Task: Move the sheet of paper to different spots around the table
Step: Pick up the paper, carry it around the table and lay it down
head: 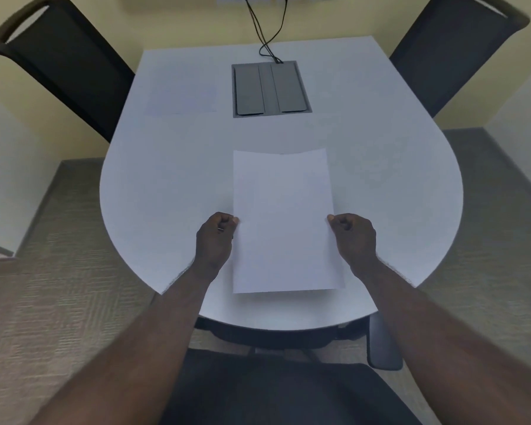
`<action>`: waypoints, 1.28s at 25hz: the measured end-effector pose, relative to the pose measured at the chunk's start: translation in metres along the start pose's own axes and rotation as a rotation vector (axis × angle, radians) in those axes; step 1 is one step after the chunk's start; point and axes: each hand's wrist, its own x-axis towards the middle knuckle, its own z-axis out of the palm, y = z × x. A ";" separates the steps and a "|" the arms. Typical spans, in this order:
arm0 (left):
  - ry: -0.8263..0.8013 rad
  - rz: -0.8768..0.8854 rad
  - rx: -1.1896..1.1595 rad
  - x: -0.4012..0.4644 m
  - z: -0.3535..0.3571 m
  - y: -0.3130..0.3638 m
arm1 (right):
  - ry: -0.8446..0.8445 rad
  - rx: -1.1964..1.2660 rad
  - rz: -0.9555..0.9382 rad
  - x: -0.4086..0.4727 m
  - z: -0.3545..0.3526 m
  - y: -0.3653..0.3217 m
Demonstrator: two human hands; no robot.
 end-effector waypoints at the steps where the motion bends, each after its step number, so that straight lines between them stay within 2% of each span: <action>1: 0.001 -0.004 0.015 0.005 0.001 -0.005 | -0.005 0.002 0.014 0.004 0.006 0.004; 11: 0.020 -0.055 0.078 0.047 0.018 -0.054 | -0.053 -0.087 0.084 0.023 0.050 0.044; 32: 0.036 -0.171 0.204 0.055 0.038 -0.101 | -0.125 -0.258 0.153 0.034 0.072 0.066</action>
